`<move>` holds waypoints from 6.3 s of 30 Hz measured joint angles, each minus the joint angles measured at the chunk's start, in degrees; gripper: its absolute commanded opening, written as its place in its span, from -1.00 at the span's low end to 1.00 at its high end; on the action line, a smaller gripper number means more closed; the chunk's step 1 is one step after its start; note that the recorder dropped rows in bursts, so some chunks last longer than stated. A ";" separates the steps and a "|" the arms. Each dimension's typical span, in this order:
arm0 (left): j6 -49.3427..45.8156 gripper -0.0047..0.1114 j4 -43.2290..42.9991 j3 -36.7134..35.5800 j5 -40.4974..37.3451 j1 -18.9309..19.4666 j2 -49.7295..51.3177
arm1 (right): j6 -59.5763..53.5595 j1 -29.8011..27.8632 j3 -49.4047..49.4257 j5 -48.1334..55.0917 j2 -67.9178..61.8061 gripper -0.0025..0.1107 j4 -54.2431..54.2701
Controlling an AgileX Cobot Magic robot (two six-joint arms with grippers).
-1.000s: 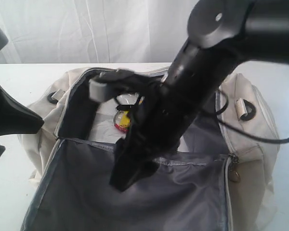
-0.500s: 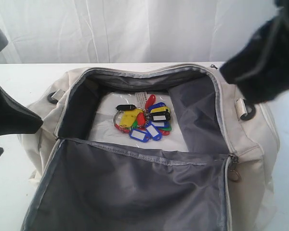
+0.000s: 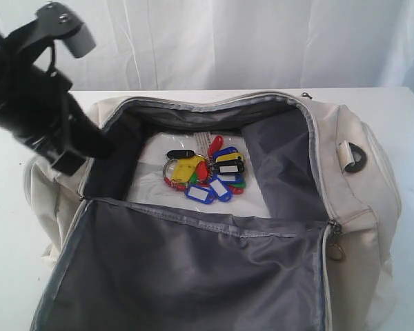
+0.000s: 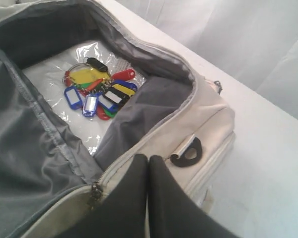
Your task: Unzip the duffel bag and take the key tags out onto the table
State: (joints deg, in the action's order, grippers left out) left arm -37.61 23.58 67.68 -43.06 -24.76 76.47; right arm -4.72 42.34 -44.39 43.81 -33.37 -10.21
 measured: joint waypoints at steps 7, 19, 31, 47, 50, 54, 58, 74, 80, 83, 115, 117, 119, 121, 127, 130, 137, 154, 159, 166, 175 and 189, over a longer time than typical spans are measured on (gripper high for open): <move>-6.50 -0.92 -7.88 19.07 -5.23 -3.39 19.11 | 2.38 0.00 3.47 -4.42 0.16 -0.96 -3.01; -27.85 -0.25 -12.53 23.45 3.51 -8.50 34.61 | 4.05 0.00 3.60 -4.94 0.74 -0.96 -3.37; -29.04 0.08 -14.86 23.63 -1.19 -8.50 35.16 | 4.72 0.00 3.68 -4.94 1.30 -0.96 -3.45; -29.07 0.13 -15.66 24.28 -0.88 -8.50 38.44 | 5.14 0.00 3.68 -4.94 1.30 -0.96 -3.45; -28.96 -0.14 -15.66 24.64 -1.64 -9.01 38.89 | 5.14 0.00 3.68 -4.94 1.30 -0.96 -3.45; -28.96 -0.58 -17.39 25.00 -3.85 -10.31 39.46 | 5.14 0.00 3.68 -4.94 1.30 -0.96 -3.45; -28.96 -0.92 -19.14 25.13 -4.79 -11.34 39.58 | 5.14 0.00 3.68 -4.94 1.30 -0.96 -3.45; -18.50 -0.92 -23.24 31.85 -8.17 -14.37 31.52 | 5.14 0.00 3.68 -4.94 1.30 -0.96 -3.45; -14.63 -0.92 -23.58 32.08 -10.62 -12.51 24.56 | 5.26 0.00 3.68 -4.94 1.30 -0.96 -3.45; -13.55 -0.92 -23.58 32.08 -13.14 -10.36 21.57 | 5.36 0.00 3.68 -4.94 1.30 -0.96 -3.45; 3.70 -0.92 -20.93 -13.05 6.15 19.11 12.16 | 5.95 0.00 3.68 -4.94 1.30 -0.96 -3.45; 3.15 -0.92 -19.85 -15.65 8.97 17.47 12.91 | 6.05 0.00 3.68 -4.94 1.30 -0.96 -3.45; 2.61 -0.92 -19.14 -16.46 10.06 15.04 13.99 | 6.05 0.00 3.68 -4.94 1.30 -0.96 -3.45; 2.47 -0.92 -18.67 -16.67 10.68 12.38 15.07 | 6.05 0.00 3.68 -4.94 1.30 -0.96 -3.45; 2.15 -0.09 -18.67 -16.67 11.97 8.73 16.76 | 6.16 0.00 3.68 -4.94 1.30 -0.96 -3.45; 2.00 0.18 -18.67 -16.36 10.75 8.65 16.76 | 6.16 0.00 3.68 -4.94 1.30 -0.96 -3.45; 2.00 0.18 -17.38 -8.57 -1.63 8.28 13.52 | 7.15 0.00 3.68 -4.94 1.30 -0.96 -3.45; 17.01 -0.93 -27.11 9.51 -20.74 8.28 2.19 | 7.27 0.00 3.68 -4.94 1.30 -0.96 -3.45; 17.87 -0.92 -26.47 8.30 -17.78 8.28 -6.42 | 7.27 0.00 3.68 -4.94 1.30 -0.96 -3.45; 20.54 -0.92 -26.09 0.55 -12.17 8.28 -21.19 | 7.27 0.00 3.68 -4.94 1.30 -0.96 -3.45; 28.67 -0.92 -18.53 -2.30 -17.03 8.17 -28.86 | 7.27 0.00 3.68 -4.94 1.30 -0.96 -3.45; 29.00 -0.92 -18.38 -9.62 -12.11 11.47 -34.29 | 7.27 0.00 3.68 -4.94 1.30 -0.96 -3.45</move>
State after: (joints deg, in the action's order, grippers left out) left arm -8.61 5.20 58.06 -55.17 -13.29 42.18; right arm 2.55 42.34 -40.71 38.87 -32.07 -13.66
